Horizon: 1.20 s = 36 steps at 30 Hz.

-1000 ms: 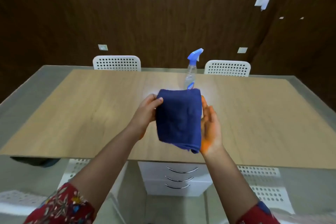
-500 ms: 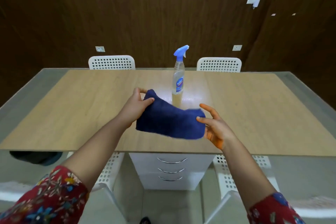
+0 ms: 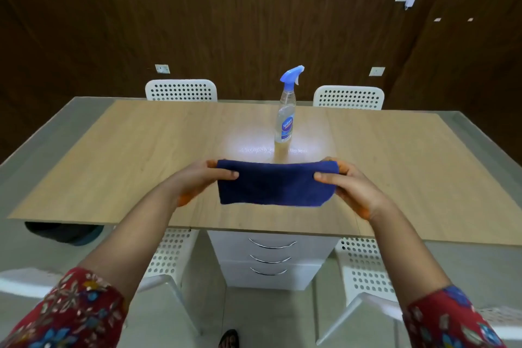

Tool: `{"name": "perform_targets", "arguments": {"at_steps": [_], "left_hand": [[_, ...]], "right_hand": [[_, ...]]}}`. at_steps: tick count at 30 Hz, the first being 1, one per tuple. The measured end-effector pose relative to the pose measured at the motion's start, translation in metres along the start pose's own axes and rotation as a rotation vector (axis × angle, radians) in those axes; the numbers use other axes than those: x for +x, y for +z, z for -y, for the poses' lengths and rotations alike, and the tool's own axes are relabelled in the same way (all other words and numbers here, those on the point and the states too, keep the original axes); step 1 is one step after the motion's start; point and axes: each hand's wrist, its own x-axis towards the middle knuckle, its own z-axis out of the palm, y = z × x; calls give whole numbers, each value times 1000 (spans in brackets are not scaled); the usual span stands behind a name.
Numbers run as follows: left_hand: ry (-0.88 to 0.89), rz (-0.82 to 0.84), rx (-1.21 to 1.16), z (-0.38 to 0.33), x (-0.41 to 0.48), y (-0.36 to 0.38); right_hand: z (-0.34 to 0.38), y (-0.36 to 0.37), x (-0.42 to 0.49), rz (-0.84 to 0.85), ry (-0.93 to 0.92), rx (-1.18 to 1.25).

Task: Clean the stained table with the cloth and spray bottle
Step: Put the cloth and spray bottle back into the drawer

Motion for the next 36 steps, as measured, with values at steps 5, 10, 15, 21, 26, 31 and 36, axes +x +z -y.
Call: {"name": "perform_targets", "arguments": {"at_steps": [5, 10, 15, 21, 26, 31, 36], "left_hand": [[-294, -85, -433, 32, -1, 23], [-386, -122, -474, 56, -2, 19], [-352, -91, -578, 61, 0, 36], [-329, -139, -658, 56, 2, 45], [-439, -361, -666, 85, -1, 32], [-481, -488, -722, 112, -6, 23], [-494, -586, -759, 125, -16, 12]], "right_hand": [[-64, 35, -2, -162, 418, 381], [-71, 43, -1, -245, 372, 122], [-43, 90, 6, -332, 142, -131], [-65, 148, 7, -118, 81, -393], [-110, 106, -4, -222, 246, -101], [-204, 65, -12, -311, 489, -640], [-238, 86, 41, 58, 386, -1098]]}}
